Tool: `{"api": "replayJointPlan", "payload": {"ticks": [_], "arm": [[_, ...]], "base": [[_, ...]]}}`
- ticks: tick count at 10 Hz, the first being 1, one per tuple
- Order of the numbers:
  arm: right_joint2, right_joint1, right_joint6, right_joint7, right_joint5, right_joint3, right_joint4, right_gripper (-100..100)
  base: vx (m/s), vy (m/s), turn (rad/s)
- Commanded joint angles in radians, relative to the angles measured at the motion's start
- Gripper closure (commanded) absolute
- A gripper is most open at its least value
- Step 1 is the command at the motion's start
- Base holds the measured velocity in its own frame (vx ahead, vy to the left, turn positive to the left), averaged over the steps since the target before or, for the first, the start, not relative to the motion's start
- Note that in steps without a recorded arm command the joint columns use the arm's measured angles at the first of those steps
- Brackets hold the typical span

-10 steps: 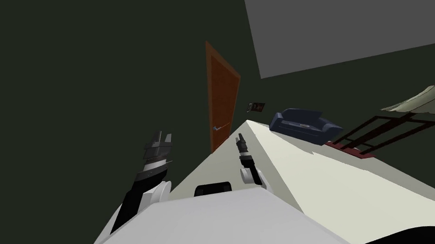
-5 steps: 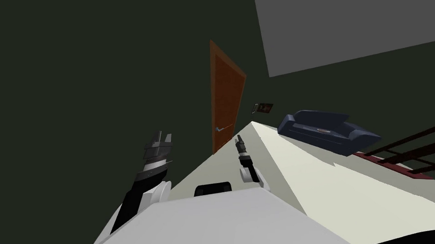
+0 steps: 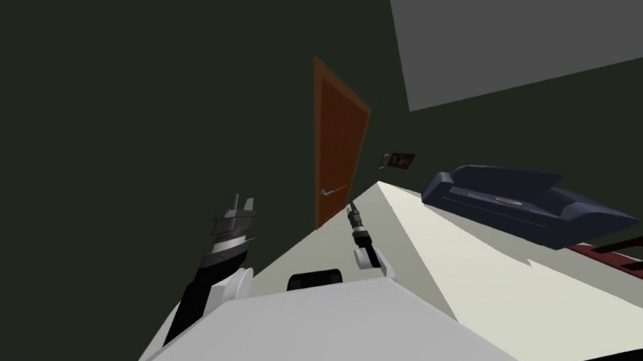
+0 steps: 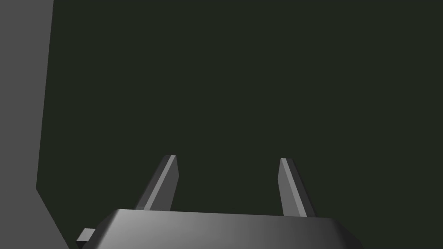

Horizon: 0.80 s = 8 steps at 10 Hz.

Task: Pull the door open

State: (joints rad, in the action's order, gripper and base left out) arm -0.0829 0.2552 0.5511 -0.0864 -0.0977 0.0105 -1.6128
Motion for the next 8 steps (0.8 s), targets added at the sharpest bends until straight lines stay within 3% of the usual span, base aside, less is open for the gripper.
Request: {"api": "replayJointPlan", "payload": {"ticks": [1, 3, 4, 8], "arm": [[-0.004, -0.011, 0.009, -0.004, 0.000, 0.004, 0.029, -100], [-0.014, -0.043, 0.034, -0.017, -0.002, 0.014, 0.101, -100], [-0.014, -0.043, 0.034, -0.017, -0.002, 0.014, 0.112, -100], [-0.027, -0.091, 0.071, -0.036, -0.006, 0.029, 0.224, -100]], "base": [[0.030, -0.044, 0.064], [0.039, -0.057, 0.153], [0.038, -0.063, 0.091], [0.043, -0.065, 0.135]]}}
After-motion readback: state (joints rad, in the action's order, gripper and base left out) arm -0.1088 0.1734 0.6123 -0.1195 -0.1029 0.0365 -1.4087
